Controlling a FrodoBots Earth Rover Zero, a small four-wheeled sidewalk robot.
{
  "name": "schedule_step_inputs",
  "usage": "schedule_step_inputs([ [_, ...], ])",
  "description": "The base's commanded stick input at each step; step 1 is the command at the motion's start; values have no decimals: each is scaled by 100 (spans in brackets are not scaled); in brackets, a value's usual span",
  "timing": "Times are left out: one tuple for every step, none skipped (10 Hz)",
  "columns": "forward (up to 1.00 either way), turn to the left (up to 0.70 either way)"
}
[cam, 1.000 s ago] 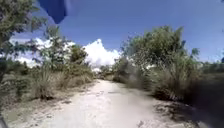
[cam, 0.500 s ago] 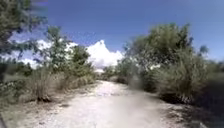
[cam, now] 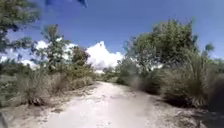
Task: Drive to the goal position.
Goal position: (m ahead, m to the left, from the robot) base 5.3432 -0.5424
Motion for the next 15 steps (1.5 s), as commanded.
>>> schedule_step_inputs([
  [44,2],
  [44,2],
  [44,2],
  [44,2],
  [44,2],
  [44,2],
  [44,2],
  [44,2],
  [44,2],
  [44,2],
  [44,2],
  [44,2],
  [44,5],
  [44,13],
  [44,27],
])
